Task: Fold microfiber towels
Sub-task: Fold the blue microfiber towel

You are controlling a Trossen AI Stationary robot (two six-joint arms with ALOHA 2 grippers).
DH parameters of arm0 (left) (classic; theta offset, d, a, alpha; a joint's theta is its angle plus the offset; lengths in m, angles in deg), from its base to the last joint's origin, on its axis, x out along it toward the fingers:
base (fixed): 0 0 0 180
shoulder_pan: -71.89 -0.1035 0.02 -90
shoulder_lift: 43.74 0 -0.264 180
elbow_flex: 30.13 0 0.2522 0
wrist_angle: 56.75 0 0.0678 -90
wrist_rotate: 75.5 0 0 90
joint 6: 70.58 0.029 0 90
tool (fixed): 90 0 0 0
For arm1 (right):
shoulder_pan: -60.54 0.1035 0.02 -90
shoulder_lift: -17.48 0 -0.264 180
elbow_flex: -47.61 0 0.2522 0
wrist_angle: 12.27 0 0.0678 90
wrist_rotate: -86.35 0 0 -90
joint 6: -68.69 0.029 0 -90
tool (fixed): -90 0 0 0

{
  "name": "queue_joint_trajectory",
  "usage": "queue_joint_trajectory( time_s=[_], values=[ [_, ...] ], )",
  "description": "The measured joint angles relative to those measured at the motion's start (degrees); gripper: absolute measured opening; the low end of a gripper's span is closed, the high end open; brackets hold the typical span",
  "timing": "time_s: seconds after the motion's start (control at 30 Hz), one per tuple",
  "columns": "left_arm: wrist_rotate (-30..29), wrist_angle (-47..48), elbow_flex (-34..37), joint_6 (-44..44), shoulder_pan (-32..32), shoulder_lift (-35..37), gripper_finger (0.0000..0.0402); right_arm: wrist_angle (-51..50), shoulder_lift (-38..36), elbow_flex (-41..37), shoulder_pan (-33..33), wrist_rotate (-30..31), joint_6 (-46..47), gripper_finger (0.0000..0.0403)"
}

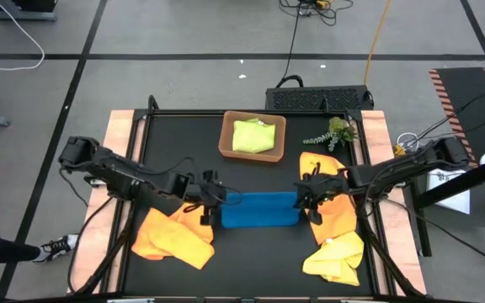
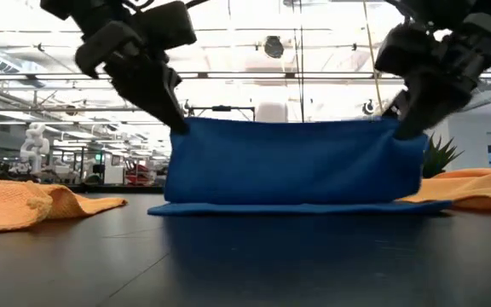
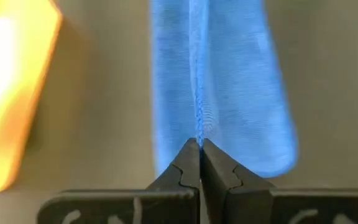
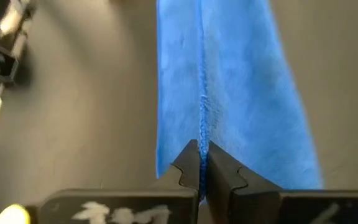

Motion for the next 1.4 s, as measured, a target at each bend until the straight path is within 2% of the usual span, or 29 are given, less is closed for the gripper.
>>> queue_joint_trajectory(
  time_s=[0.23, 0.4, 0.67, 0.77, 0.97, 1.23, 1.4],
  values=[
    [-1.5, 5.3, -2.1, 4.5, -6.0, -0.2, 0.0001, -2.5, -4.3, 0.0, -5.9, 4.0, -3.3, 0.0000],
    [-5.2, 7.6, -2.2, 4.8, -9.0, -0.2, 0.0001, -4.5, -4.3, 0.1, -8.8, 6.1, -5.8, 0.0000],
    [-9.6, 6.0, -2.2, 10.3, -9.7, 2.2, 0.0001, -5.3, -5.3, 0.2, -11.0, 6.0, -8.5, 0.0000],
    [-8.7, 6.5, -2.1, 10.4, -9.6, 1.9, 0.0001, -5.5, -5.5, 0.2, -11.0, 5.9, -9.3, 0.0000],
    [-4.6, 6.5, -2.1, 7.2, -5.9, 1.2, 0.0001, -6.5, -4.6, 0.2, -9.4, -1.1, -9.4, 0.0000],
    [-4.6, 5.4, -2.1, 2.8, 1.5, -1.6, 0.0001, -6.3, -1.3, 0.1, -5.8, -1.7, -7.7, 0.0000],
    [-4.2, 5.1, -2.1, 0.7, 3.8, -3.8, 0.0001, -5.5, 1.8, 0.1, -3.4, -2.9, -7.4, 0.0000]
  ],
)
